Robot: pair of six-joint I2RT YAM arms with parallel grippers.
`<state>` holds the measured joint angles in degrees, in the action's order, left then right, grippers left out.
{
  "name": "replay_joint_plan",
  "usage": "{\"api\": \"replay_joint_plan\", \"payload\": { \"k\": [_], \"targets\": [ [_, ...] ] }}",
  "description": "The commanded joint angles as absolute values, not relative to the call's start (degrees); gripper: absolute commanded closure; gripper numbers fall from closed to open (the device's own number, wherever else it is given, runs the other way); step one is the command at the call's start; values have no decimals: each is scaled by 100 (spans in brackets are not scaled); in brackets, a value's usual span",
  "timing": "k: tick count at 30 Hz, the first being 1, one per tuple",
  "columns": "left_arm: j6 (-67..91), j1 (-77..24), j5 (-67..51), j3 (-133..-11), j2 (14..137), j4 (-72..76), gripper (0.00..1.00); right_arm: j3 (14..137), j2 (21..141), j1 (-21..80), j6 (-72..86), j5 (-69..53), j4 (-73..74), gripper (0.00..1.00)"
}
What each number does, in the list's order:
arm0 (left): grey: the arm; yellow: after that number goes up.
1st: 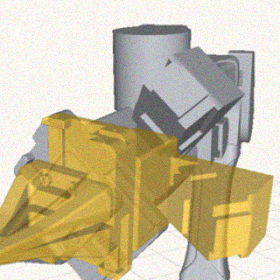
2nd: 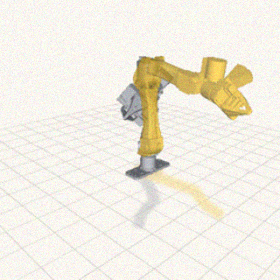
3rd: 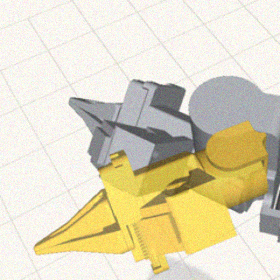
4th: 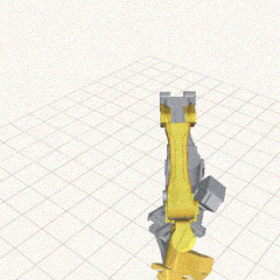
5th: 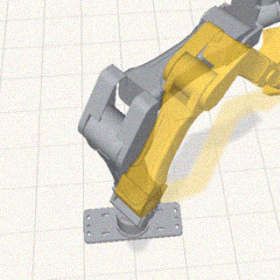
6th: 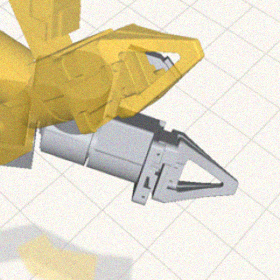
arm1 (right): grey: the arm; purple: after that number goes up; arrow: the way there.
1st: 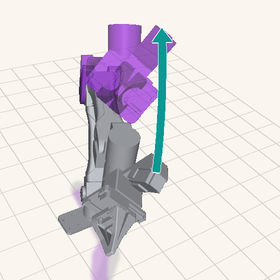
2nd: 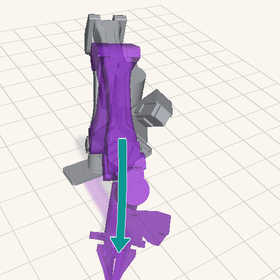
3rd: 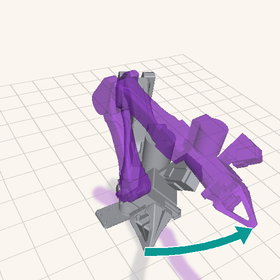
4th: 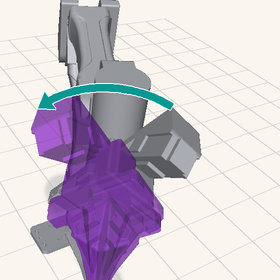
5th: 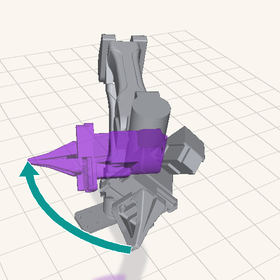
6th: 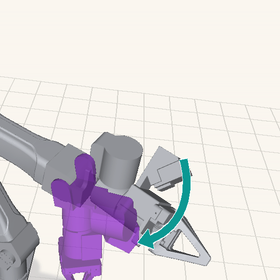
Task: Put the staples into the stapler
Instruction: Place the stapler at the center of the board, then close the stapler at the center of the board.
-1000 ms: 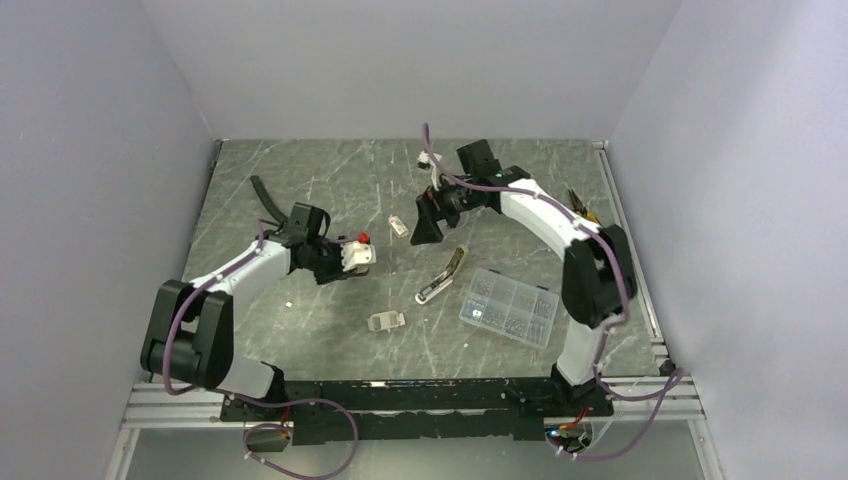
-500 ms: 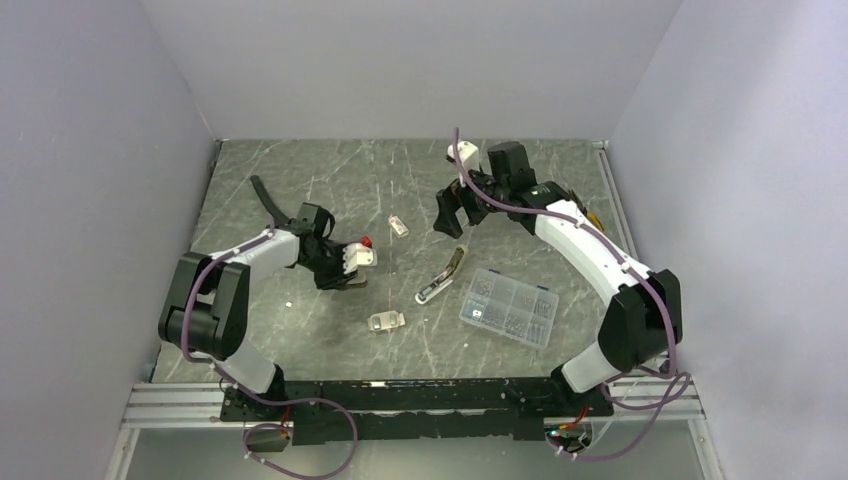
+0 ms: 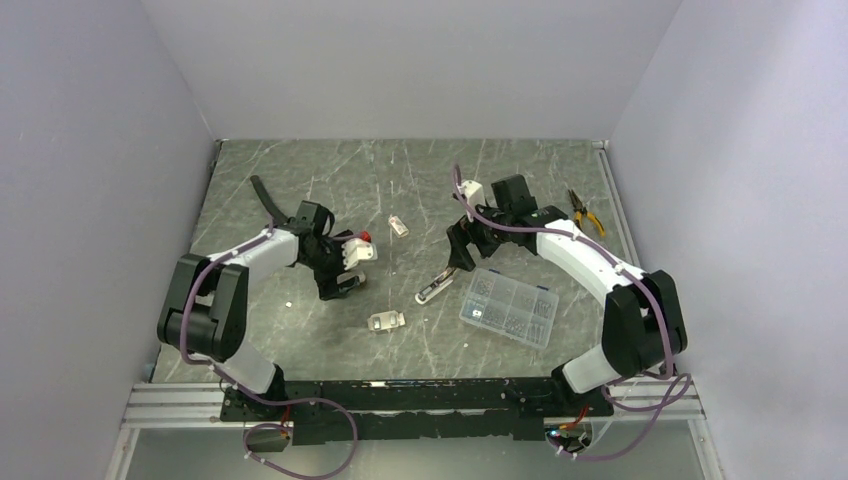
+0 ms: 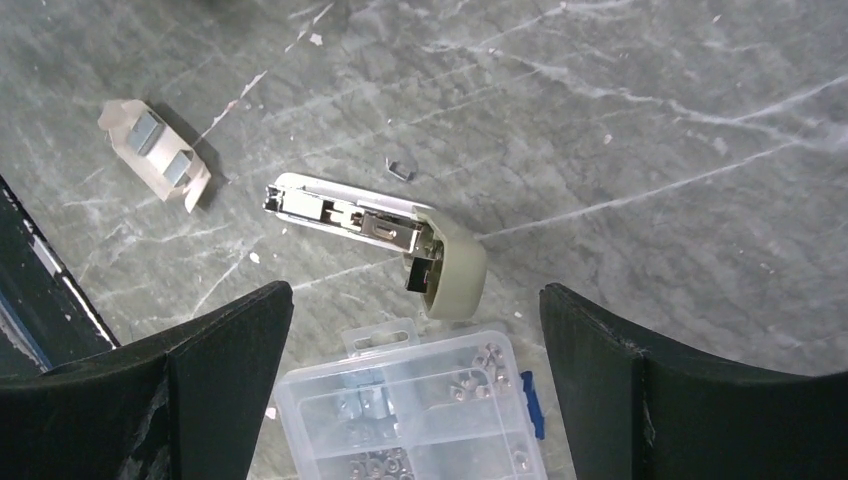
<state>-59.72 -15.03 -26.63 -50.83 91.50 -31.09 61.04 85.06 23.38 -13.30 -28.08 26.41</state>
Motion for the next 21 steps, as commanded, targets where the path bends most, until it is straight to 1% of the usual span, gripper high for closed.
{"api": "replay_joint_plan", "payload": {
  "k": [1, 8, 10, 14, 16, 21],
  "targets": [
    [-5667, -1482, -2697, -5344, 8741, -3138, 6, 6008, 8573, 2340, -1377, -2994, 2258, 3],
    [-5107, -1490, -2619, -5637, 8228, -3478, 6, 6015, 8946, 2344, -1269, -3378, 2156, 13],
    [-4765, -1550, -2848, -5812, 8094, -3804, 6, 6011, 9048, 2338, -1219, -3431, 2129, 19],
    [-4022, -1949, -2848, -5689, 7724, -3489, 6, 5931, 9072, 2344, -1103, -3485, 2028, 28],
    [-3746, -2299, -2723, -5786, 7761, -3443, 6, 5882, 9043, 2346, -1046, -3481, 1941, 34],
    [-3531, -2797, -2806, -6166, 8373, -3397, 6, 5908, 9100, 2353, -916, -3355, 1912, 49]
  ]
}}
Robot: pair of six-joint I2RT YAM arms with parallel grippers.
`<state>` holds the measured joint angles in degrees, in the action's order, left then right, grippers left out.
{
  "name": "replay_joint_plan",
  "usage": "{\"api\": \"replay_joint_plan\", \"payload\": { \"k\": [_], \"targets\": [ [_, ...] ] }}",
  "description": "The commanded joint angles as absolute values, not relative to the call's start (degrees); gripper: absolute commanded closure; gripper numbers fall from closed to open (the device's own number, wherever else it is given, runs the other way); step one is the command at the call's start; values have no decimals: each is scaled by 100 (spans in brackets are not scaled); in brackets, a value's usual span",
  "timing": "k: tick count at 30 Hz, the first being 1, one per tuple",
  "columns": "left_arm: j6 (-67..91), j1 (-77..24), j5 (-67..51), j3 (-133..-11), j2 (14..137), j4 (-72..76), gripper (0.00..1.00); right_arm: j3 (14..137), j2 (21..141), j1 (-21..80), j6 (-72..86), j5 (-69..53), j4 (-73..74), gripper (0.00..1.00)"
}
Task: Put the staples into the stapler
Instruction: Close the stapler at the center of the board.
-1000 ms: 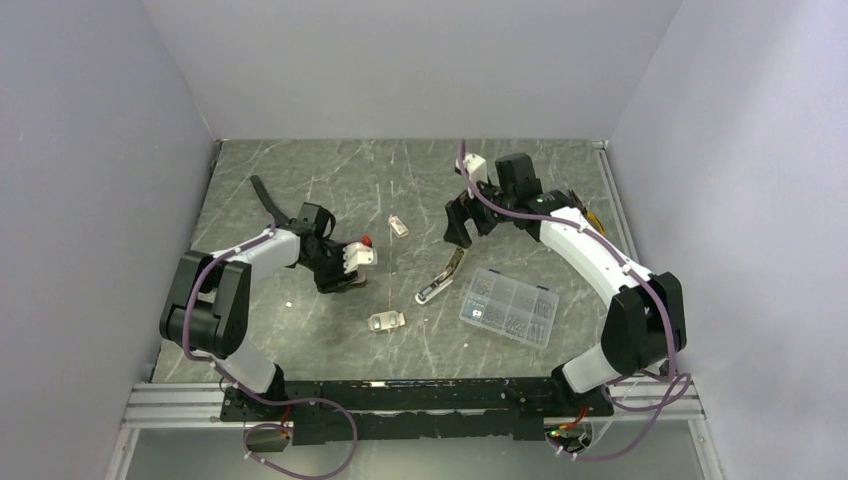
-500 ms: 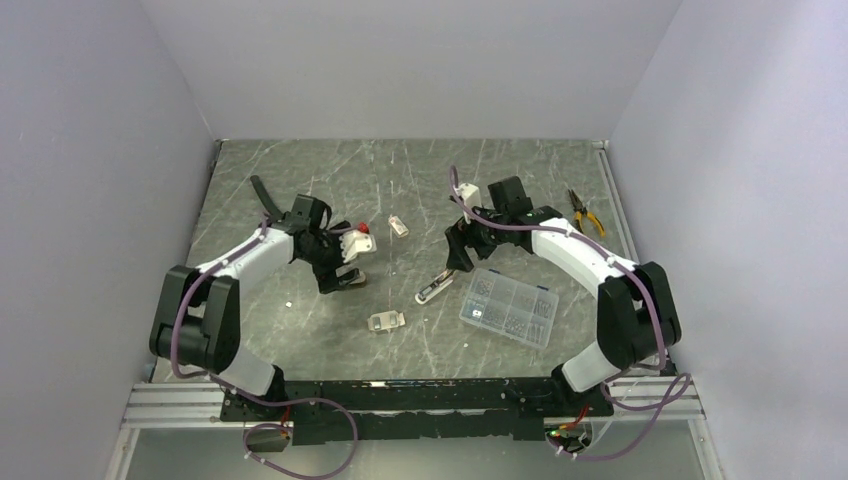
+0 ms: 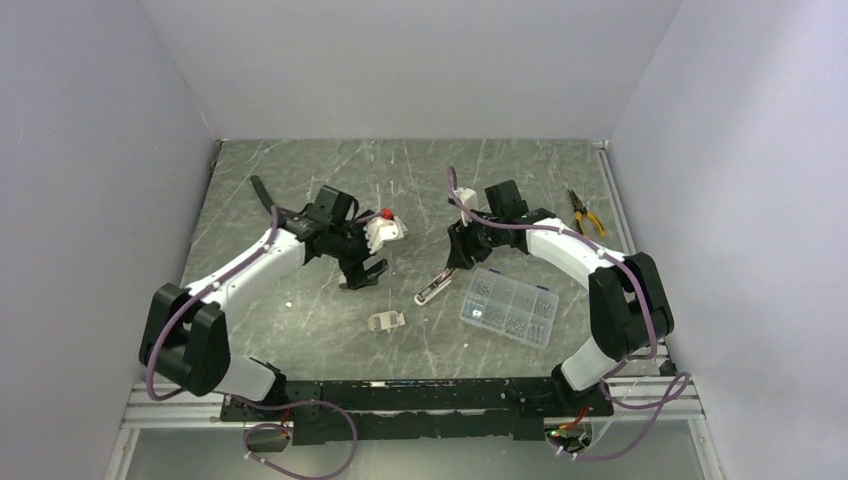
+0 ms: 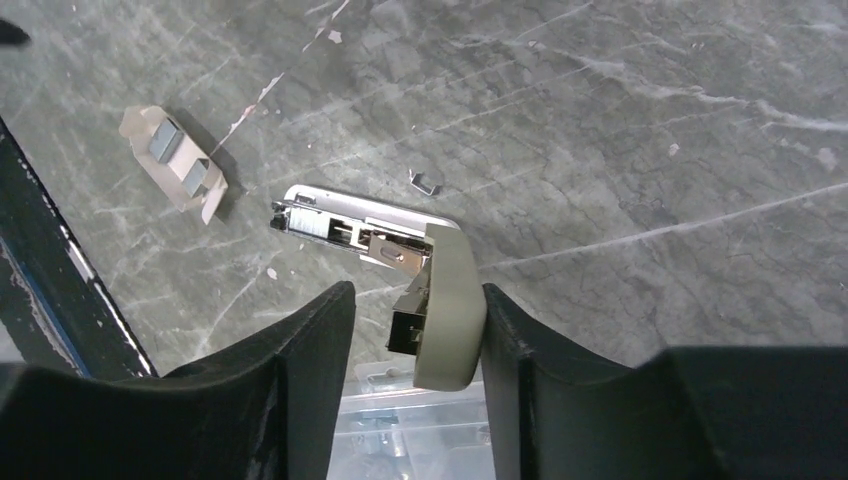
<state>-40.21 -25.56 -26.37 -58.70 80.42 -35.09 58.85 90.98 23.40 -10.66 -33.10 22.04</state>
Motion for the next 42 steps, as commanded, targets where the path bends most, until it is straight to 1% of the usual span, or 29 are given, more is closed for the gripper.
{"api": "replay_joint_plan", "payload": {
  "k": [1, 9, 11, 14, 23, 32, 37, 42],
  "targets": [
    [-3483, -2862, -2838, -6210, 8455, -3314, 6, 5900, 9109, 2348, -892, -3327, 1891, 51],
    [-2683, -3107, -2972, -6357, 8942, -2579, 6, 5887, 9140, 2347, -734, -3003, 1833, 67],
    [-2521, -3230, -2974, -6468, 9121, -2599, 6, 5880, 9115, 2353, -663, -2911, 1786, 72],
    [-2261, -3384, -2976, -6587, 9381, -2551, 6, 5904, 9073, 2348, -569, -2685, 1757, 77],
    [-1723, -3691, -2703, -6818, 9916, -2215, 6, 6217, 9032, 2344, -587, -1957, 1923, 82],
    [-1257, -3700, -2636, -6434, 9924, -1841, 6, 6422, 8945, 2426, -682, -1537, 2064, 84],
    [-1100, -3672, -2171, -6343, 9832, -1856, 6, 6249, 8854, 2830, -923, -803, 1895, 87],
    [-1181, -3371, -1998, -6189, 9548, -1943, 6, 6099, 8809, 3348, -1130, -77, 1740, 89]
  ]
}}
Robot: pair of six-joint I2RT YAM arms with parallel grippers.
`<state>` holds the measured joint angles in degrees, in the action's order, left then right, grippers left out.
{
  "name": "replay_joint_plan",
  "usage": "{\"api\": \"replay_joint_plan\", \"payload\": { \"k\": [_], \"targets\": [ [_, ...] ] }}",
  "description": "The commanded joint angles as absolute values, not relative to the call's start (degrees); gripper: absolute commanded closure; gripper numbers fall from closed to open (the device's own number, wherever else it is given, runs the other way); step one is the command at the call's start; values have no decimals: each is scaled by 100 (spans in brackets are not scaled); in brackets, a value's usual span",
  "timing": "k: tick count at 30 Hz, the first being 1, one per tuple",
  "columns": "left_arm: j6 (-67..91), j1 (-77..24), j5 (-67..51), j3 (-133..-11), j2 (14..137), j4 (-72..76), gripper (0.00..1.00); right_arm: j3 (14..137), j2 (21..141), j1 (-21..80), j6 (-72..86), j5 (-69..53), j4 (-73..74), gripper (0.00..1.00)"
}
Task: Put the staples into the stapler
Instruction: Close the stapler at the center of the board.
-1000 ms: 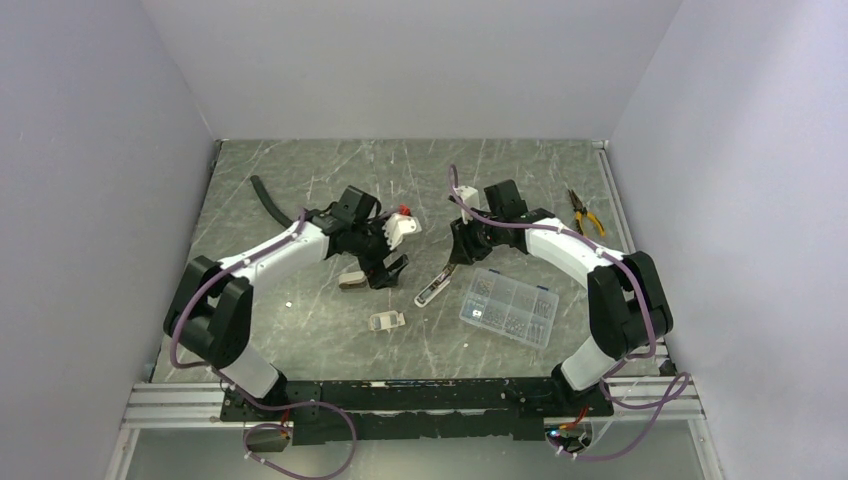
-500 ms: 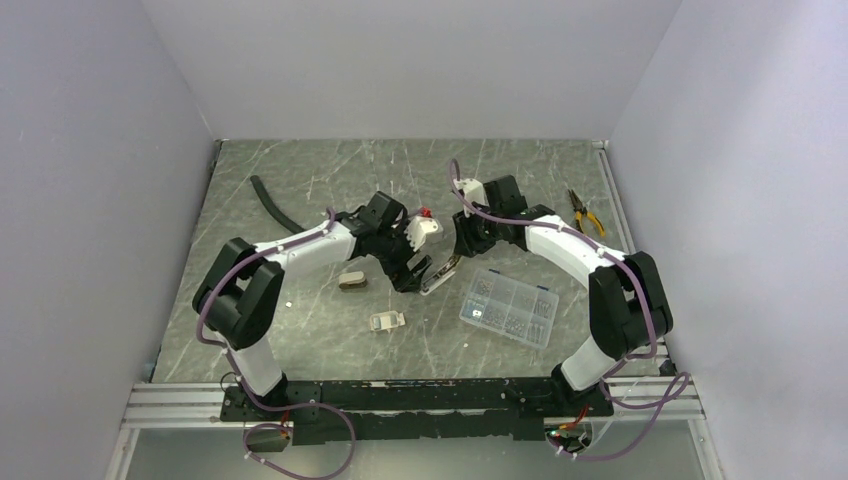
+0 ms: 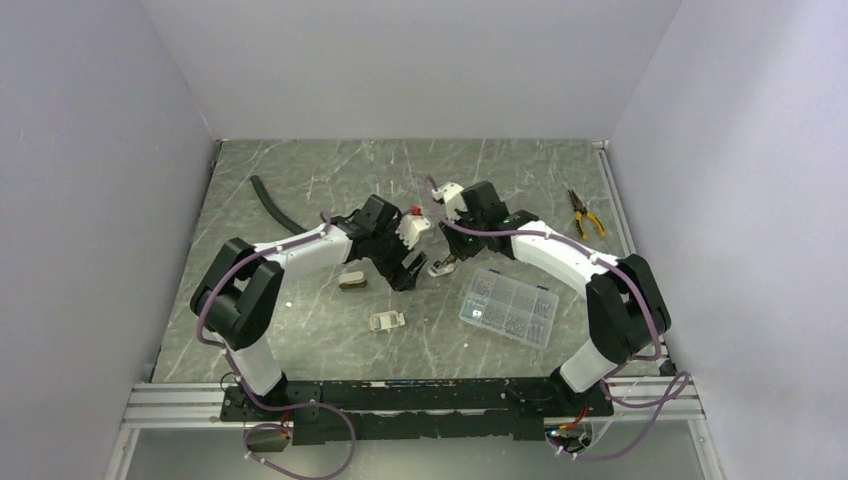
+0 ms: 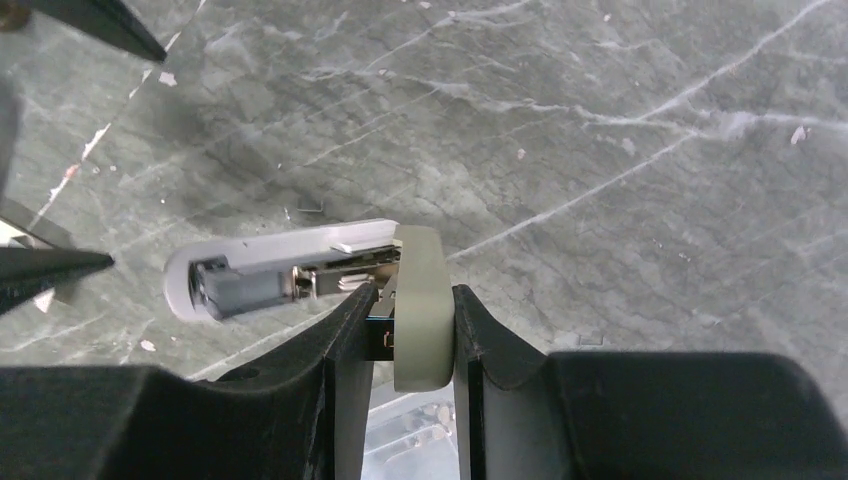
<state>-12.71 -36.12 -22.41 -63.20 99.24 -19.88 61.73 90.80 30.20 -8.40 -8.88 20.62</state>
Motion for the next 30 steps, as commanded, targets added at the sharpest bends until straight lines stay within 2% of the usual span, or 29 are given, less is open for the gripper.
{"api": "replay_joint_plan", "payload": {
  "k": [1, 13, 20, 30],
  "targets": [
    [-1198, -3288, -1970, -6151, 9481, -1974, 6, 6090, 8814, 3438, -1158, -25, 1712, 89],
    [-1389, -2668, -1807, -5851, 8781, -2272, 6, 6062, 8855, 4019, -1330, 865, 1603, 89],
    [-1434, -2642, -1606, -5845, 8759, -2238, 6, 5941, 8946, 4613, -1427, 1621, 1419, 80],
    [-1344, -2397, -1299, -5818, 8748, -2210, 6, 5748, 9058, 5139, -1566, 2342, 1172, 61]
  ]
}}
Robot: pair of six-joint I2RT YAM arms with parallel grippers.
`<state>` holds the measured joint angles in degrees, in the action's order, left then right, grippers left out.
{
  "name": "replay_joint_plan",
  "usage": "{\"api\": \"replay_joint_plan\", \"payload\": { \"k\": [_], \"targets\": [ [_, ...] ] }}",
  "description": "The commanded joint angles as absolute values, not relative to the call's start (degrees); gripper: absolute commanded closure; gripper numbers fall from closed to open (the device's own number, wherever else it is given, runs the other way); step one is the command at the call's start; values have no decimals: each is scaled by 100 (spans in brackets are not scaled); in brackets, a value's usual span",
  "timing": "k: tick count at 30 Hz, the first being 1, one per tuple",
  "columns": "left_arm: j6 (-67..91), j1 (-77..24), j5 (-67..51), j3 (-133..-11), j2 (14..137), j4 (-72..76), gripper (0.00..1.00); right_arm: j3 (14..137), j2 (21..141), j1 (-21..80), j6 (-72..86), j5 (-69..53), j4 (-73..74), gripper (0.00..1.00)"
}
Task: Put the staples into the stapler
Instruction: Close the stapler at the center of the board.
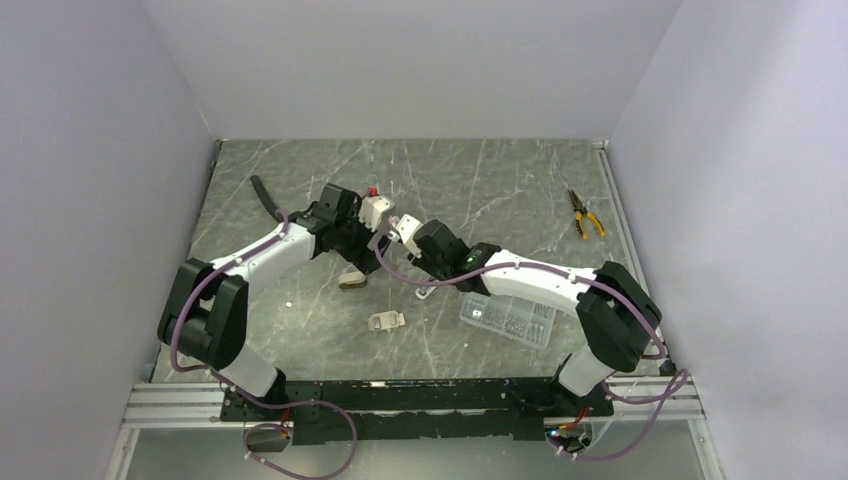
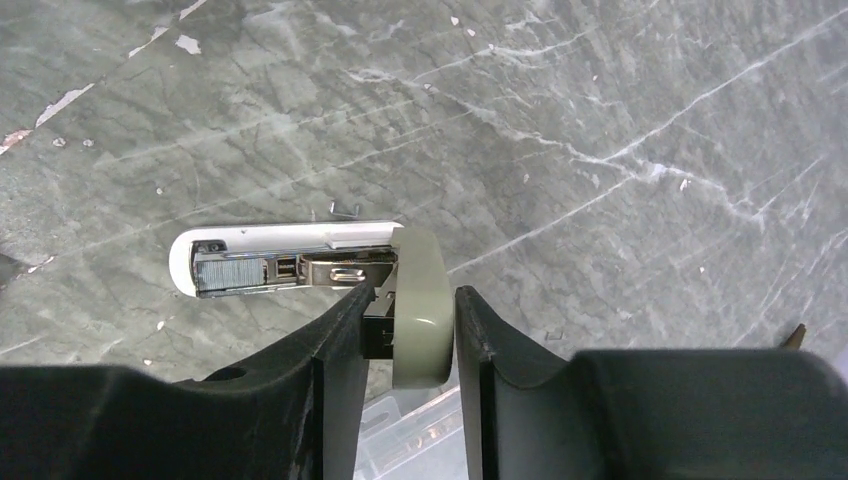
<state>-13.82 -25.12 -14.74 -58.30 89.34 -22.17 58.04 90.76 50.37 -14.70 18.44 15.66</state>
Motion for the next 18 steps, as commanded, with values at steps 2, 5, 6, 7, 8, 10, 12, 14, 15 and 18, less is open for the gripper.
{"api": "replay_joint_plan", "payload": {
  "k": [2, 5, 6, 7, 8, 10, 12, 14, 15, 18],
  "targets": [
    [-1345, -2367, -1297, -5809, 8743, -2208, 6, 5701, 9076, 5201, -1579, 2415, 1128, 57],
    [-1363, -2347, -1261, -5780, 8728, -2179, 6, 5699, 9101, 5281, -1591, 2485, 1092, 49],
    [-1382, -2347, -1256, -5775, 8724, -2173, 6, 5725, 9103, 5293, -1584, 2475, 1109, 47],
    [-1398, -2347, -1244, -5779, 8725, -2173, 6, 5756, 9092, 5298, -1576, 2460, 1148, 44],
    [-1416, -2347, -1228, -5783, 8727, -2175, 6, 5801, 9076, 5293, -1574, 2406, 1181, 41],
    [-1466, -2347, -1228, -5789, 8727, -2177, 6, 5880, 8990, 5292, -1565, 2221, 1245, 32],
    [-1521, -2347, -1198, -5833, 8730, -2188, 5, 5929, 8867, 5294, -1588, 1869, 1284, 25],
    [-1578, -2347, -1160, -5918, 8755, -2252, 5, 5941, 8702, 5291, -1691, 1336, 1338, 15],
    [-1589, -2349, -1139, -5964, 8767, -2280, 5, 5929, 8622, 5287, -1726, 1104, 1366, 13],
    [-1643, -2351, -1121, -6078, 8768, -2323, 5, 5977, 8428, 5288, -1925, 294, 1572, 7]
  ]
}}
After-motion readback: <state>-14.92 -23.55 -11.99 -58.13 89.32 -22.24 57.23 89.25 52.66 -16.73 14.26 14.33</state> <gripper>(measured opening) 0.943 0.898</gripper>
